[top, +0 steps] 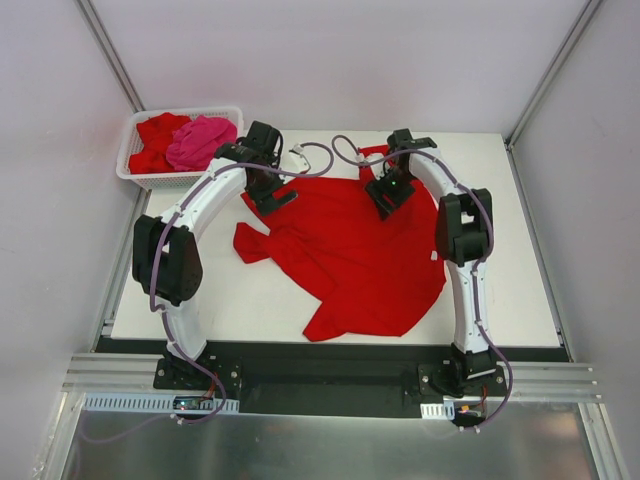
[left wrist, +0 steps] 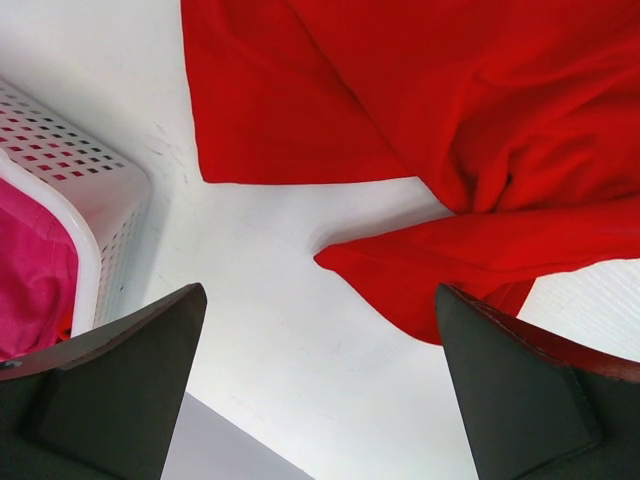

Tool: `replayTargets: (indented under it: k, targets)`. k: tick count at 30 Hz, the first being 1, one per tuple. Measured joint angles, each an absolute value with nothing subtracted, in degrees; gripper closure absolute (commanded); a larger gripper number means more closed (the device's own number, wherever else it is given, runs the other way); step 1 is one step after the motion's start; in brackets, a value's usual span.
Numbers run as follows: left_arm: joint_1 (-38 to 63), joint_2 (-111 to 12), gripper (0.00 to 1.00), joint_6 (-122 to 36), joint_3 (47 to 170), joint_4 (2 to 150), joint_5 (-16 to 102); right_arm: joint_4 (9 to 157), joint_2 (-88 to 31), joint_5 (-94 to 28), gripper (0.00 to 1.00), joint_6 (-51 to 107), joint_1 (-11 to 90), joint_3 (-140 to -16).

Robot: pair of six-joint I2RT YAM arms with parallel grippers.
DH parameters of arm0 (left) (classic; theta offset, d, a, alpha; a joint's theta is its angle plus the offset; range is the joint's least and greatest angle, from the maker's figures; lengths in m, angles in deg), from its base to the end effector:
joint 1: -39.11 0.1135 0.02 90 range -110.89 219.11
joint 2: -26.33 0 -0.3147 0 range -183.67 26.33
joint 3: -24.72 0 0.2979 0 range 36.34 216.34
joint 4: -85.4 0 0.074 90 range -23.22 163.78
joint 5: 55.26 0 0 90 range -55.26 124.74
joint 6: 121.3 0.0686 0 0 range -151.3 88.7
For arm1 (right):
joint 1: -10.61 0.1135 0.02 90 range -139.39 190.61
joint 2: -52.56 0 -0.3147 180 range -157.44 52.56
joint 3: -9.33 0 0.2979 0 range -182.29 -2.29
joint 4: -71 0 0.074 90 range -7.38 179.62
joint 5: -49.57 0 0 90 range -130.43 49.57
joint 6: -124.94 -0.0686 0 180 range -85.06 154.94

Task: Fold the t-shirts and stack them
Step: Flatten out the tshirt

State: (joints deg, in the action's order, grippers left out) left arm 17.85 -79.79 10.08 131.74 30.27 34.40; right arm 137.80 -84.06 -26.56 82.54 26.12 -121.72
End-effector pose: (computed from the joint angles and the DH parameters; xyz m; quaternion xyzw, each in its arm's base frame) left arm 0.4555 -0.1768 0.3048 0.4939 0.8135 0.0564 0.3019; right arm 0.5620 0.1730 0.1667 -0.5291 0.8262 0.0726 0.1792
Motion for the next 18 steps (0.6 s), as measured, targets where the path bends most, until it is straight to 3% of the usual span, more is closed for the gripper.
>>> replayTargets:
  k: [18]
  targets:
    - [17.85, -79.75, 0.01, 10.06, 131.28, 30.23, 34.18, 132.31, -86.83, -38.73, 0.30, 88.85, 26.34, -125.81]
